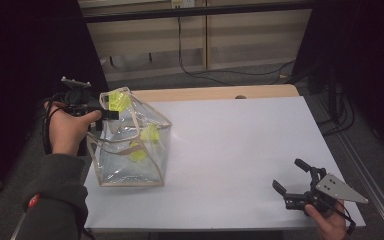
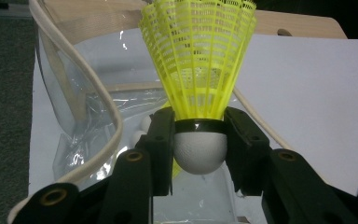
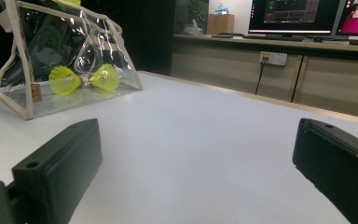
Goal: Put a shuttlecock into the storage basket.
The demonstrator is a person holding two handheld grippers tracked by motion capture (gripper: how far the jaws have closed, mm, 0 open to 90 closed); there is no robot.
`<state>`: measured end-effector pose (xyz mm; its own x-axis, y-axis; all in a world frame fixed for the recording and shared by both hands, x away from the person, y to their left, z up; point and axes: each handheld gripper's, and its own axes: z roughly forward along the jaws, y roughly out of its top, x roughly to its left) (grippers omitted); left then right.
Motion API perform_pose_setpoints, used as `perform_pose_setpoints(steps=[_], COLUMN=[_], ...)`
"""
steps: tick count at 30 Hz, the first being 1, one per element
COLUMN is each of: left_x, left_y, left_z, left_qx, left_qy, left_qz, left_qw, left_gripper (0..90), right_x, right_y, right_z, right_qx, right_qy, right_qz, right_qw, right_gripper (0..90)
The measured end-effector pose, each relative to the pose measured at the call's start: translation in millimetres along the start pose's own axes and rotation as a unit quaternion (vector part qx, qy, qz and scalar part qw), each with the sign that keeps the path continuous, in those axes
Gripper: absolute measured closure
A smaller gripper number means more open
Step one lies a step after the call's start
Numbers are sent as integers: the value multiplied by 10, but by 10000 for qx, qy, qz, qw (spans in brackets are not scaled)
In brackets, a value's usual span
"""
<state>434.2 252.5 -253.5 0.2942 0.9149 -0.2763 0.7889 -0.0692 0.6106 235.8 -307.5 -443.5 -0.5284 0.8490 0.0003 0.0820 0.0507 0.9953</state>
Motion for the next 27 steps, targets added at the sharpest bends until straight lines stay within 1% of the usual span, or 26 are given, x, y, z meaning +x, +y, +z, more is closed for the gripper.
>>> perform_pose_setpoints(steps=[8, 10, 12, 15, 16, 19, 22, 24, 26, 27], left_x=[7, 6, -2, -3, -9, -10, -9, 2, 0, 3], left_y=[-26, -31, -37, -41, -47, -55, -69, -73, -85, -89], left_z=[5, 3, 9, 11, 20, 33, 47, 46, 59, 61], left_qx=[21, 37, 32, 88, 60, 97, 77, 142, 131, 159], left_qy=[-25, -14, -18, -42, -33, -42, -28, -47, -38, -55], left_qz=[-42, 6, -15, 22, 0, -1, -44, 20, -7, 16], left_qw=[10000, 10000, 10000, 10000, 10000, 9999, 10000, 9999, 9999, 9999], left_gripper=[647, 647, 647, 646, 646, 645, 644, 644, 643, 643], right_x=[3, 3, 2, 1, 1, 2, 1, 1, 0, 1], right_y=[2, 2, 1, 1, 1, 0, 0, 0, 0, -1], right_z=[-3, -3, -3, -2, -2, 1, 1, -1, 0, 1], right_qx=[8, 1, 5, 10, 6, 0, 0, 7, 7, -2], right_qy=[11, 5, 0, 7, 8, 1, 2, 8, 6, 3], right_qz=[9, 12, 12, 10, 4, 2, 3, 8, 6, 3], right_qw=[10000, 10000, 10000, 10000, 10000, 10000, 10000, 10000, 10000, 10000], right_gripper=[10, 10, 10, 10, 10, 10, 10, 10, 10, 10])
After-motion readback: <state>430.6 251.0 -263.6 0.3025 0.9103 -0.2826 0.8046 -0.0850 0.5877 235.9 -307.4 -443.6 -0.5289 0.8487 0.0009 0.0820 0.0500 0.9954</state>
